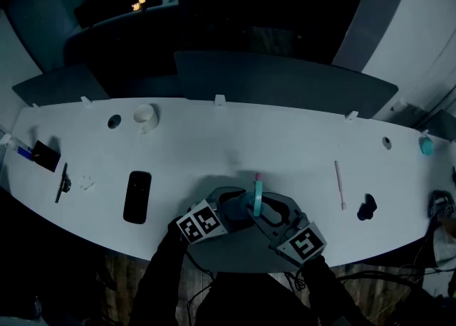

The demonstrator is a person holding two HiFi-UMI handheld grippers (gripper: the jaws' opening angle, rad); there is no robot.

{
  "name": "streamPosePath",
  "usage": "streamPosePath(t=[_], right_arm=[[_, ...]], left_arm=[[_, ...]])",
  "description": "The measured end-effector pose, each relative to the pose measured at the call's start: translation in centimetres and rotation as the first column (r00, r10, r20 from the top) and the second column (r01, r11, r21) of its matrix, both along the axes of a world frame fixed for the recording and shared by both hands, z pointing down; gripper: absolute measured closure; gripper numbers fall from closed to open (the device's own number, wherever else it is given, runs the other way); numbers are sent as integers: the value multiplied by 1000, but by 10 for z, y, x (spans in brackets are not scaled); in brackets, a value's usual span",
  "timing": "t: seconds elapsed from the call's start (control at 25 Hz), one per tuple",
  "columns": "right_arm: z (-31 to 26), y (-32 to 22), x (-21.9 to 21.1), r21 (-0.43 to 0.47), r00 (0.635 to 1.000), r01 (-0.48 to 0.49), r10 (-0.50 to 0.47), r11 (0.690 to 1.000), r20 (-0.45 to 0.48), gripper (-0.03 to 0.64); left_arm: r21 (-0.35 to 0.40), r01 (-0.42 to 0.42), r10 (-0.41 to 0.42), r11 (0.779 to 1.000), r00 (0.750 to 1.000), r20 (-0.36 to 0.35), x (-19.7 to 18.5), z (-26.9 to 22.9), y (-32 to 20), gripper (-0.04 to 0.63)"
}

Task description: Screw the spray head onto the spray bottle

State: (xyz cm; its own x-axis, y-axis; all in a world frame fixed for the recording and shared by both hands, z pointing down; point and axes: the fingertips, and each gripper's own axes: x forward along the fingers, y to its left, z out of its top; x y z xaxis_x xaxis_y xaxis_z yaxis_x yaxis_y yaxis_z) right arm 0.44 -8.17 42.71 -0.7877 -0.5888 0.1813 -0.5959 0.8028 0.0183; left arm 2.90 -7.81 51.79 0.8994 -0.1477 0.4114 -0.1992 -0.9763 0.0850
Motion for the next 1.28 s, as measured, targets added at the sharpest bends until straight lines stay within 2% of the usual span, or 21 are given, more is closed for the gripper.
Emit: streamPosePath(t=[0.12,0.2,0.24,0.36,0.44,0.52,0.6,0.64,0.68,0.72,0.8,0.88,0.96,1.04,1.12,1.2,1.28], right_arm=[[0,0,0,-18,1000,26,-26,1000,13,494],[0,-2,1,-21,1000,28,-28,999,13,494],[0,-2,2,-16,1000,27,-26,1000,9,494],[1,-3,2,9,1000,5,-5,1000,-5,494],[1,-4,2,14,1000,-20,20,1000,-3,494],[1,-3,1,14,999,-43,43,999,2,494],[1,-3,1,17,998,-61,61,998,6,494],[0,-3,1,18,998,-67,67,998,10,494],[0,-3,1,18,998,-69,69,997,12,494],[0,-2,1,17,998,-66,65,998,11,494],[1,-2,0,14,999,-48,48,999,2,494],[1,-1,-1,5,1000,-28,28,1000,3,494],[1,-2,0,-2,1000,-9,9,1000,7,494],[1,-2,-1,-8,1000,10,-10,1000,10,494],[1,-3,-1,-15,1000,23,-22,1000,15,494],[1,-5,1,-14,1000,16,-16,1000,8,494],[1,-9,2,-1,1000,-9,9,1000,-3,494]], left_arm=[[-14,-155,155,988,985,72,4,9,3,225],[-6,-173,173,985,982,78,7,8,2,225],[9,-154,153,988,986,73,7,8,1,227],[75,9,-12,997,999,37,7,6,-4,232],[108,170,-171,979,985,3,5,5,-7,233],[130,326,-328,936,945,-9,3,7,-9,233],[150,454,-460,878,888,4,1,7,-10,232],[154,498,-505,854,863,9,1,6,-11,231],[153,517,-525,842,851,11,1,6,-10,230],[148,509,-516,848,857,9,1,6,-9,229],[111,426,-427,898,904,-9,-1,9,-6,229],[33,294,-293,955,955,-50,-5,2,-3,229],[-19,137,-138,990,988,-70,-5,-5,-2,229],[-1,-11,11,1000,1000,-11,-3,-2,-1,230],[27,-104,103,994,993,63,2,3,0,239],[51,-110,106,993,991,81,5,3,-3,239],[94,-31,26,995,998,58,5,1,-8,244]])
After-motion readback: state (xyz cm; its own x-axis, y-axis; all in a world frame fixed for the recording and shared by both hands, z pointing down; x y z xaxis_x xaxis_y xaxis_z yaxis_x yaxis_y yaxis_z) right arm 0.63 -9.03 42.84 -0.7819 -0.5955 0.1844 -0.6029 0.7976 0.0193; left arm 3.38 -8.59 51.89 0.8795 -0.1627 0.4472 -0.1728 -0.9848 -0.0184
